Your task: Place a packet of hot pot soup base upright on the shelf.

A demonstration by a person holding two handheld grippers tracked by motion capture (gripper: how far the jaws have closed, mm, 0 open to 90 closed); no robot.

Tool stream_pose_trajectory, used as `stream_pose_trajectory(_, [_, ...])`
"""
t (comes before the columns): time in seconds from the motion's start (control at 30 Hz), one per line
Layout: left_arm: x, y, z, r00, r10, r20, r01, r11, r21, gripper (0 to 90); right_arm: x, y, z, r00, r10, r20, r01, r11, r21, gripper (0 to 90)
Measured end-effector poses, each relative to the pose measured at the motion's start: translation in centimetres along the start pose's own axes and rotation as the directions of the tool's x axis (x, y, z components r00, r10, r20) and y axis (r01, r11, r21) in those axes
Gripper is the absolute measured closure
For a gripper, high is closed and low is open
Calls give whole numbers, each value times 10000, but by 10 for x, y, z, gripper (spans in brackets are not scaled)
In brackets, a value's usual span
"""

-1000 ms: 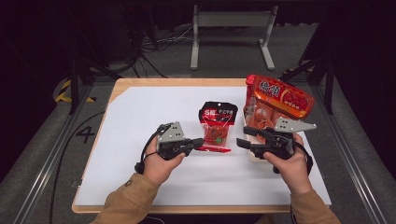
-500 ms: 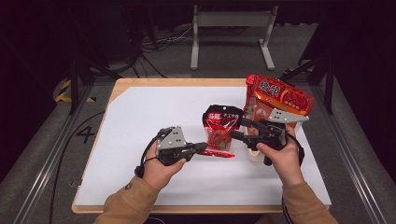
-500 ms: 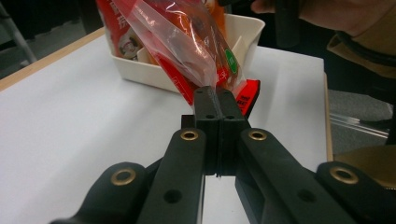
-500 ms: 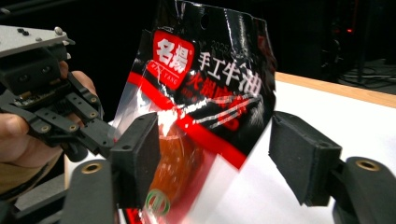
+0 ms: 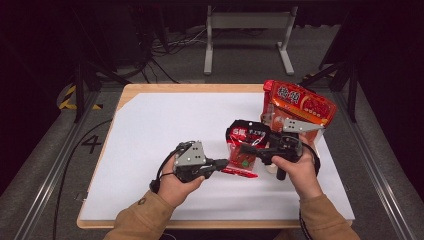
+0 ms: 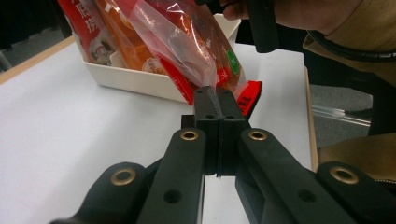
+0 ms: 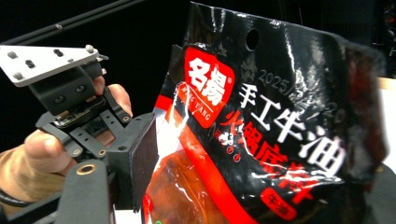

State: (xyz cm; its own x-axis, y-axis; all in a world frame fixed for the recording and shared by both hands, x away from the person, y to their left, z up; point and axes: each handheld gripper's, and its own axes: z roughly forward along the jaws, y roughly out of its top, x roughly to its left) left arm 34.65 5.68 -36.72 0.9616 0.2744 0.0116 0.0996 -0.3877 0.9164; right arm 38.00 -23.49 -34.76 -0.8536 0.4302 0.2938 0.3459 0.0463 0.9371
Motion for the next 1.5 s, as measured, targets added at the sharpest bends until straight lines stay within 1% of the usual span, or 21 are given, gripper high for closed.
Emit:
stream_pose_trajectory(0.03, [1, -1, 0, 10000, -23, 7, 23, 10000, -18, 900, -1, -1, -1, 10000, -14, 3, 14, 10000, 92, 405])
stream_pose_trajectory(0.07, [1, -1, 0, 10000, -23, 7, 23, 10000, -18, 900, -1, -1, -1, 10000, -14, 3, 14, 10000, 92, 405])
stream_pose_trajectory(0.1, [2, -2, 0, 10000, -75, 31, 76, 10000, -19, 900, -1, -1, -3, 9999, -56, -131, 58, 9999, 161, 489])
stream_pose_trajectory(0.13, [2, -2, 0, 10000, -75, 31, 76, 10000, -19, 900, -1, -1, -3, 9999, -56, -131, 58, 9999, 161, 489])
stream_pose_trajectory(0.2, [2, -2, 1, 9999, -78, 128, 78, 10000, -29, 900, -1, 0, -5, 9987, -221, -452, 234, 9993, 300, 577])
stream_pose_trajectory(0.23, [2, -2, 2, 9998, -86, 152, 87, 10000, -15, 900, 1, 1, -5, 9972, -363, -653, 386, 9986, 351, 651])
stream_pose_trajectory(0.27, [2, -3, 3, 9998, -108, 186, 107, 9999, 38, 900, 2, 1, -5, 9961, -508, -727, 541, 9976, 435, 675])
stream_pose_trajectory(0.3, [2, -3, 3, 9998, -108, 186, 107, 9999, 38, 900, 2, 1, -5, 9961, -508, -727, 541, 9976, 435, 675])
stream_pose_trajectory(0.37, [3, -5, 3, 9996, -156, 234, 155, 9999, 57, 900, 3, 2, -6, 9949, -619, -793, 663, 9963, 539, 736])
stream_pose_trajectory(0.4, [3, -5, 4, 9996, -160, 250, 158, 9999, 48, 900, 2, 2, -8, 9953, -357, -905, 419, 9968, 679, 755])
stream_pose_trajectory(0.5, [2, -4, 5, 9996, -66, 266, 64, 10000, 72, 897, 1, 3, -10, 9953, -184, -954, 253, 9971, 712, 808])
stream_pose_trajectory(0.63, [3, -5, 6, 9991, -186, 388, 185, 9998, 28, 891, 4, 5, -12, 9943, -558, -911, 628, 9952, 755, 874])
stream_pose_trajectory(0.77, [5, -6, 6, 9977, -413, 540, 417, 9991, -53, 866, 8, 9, -14, 9911, -1042, -826, 1109, 9905, 816, 897])
stream_pose_trajectory(0.87, [7, -7, 6, 9953, -654, 712, 668, 9976, -172, 821, 10, 12, -16, 9876, -1250, -945, 1326, 9880, 794, 899])
stream_pose_trajectory(0.9, [8, -7, 6, 9940, -816, 724, 830, 9964, -164, 729, 12, 16, -17, 9835, -1481, -1041, 1567, 9844, 797, 900])
stream_pose_trajectory(0.93, [9, -7, 5, 9947, -805, 643, 817, 9965, -162, 729, 12, 16, -17, 9835, -1481, -1041, 1567, 9844, 797, 900])
stream_pose_trajectory(1.0, [11, -9, 5, 9948, -844, 563, 857, 9961, -212, 581, 14, 20, -19, 9797, -1737, -999, 1829, 9788, 919, 899])
stream_pose_trajectory(1.07, [12, -10, 3, 9964, -793, 311, 802, 9964, -284, 478, 14, 25, -23, 9758, -1974, -942, 2065, 9734, 989, 899])
stream_pose_trajectory(1.17, [15, -11, -1, 9951, -985, 91, 987, 9946, -315, 371, 14, 32, -31, 9662, -2448, -804, 2526, 9615, 1079, 899])
stream_pose_trajectory(1.37, [22, -14, -15, 9921, -1075, -647, 1065, 9941, -190, 291, 11, 44, -47, 9568, -2872, -446, 2906, 9487, 1248, 898])
stream_pose_trajectory(1.5, [30, -20, -28, 9840, -1333, -1180, 1320, 9911, -192, 259, 7, 50, -59, 9498, -3122, -182, 3115, 9396, 1420, 897])
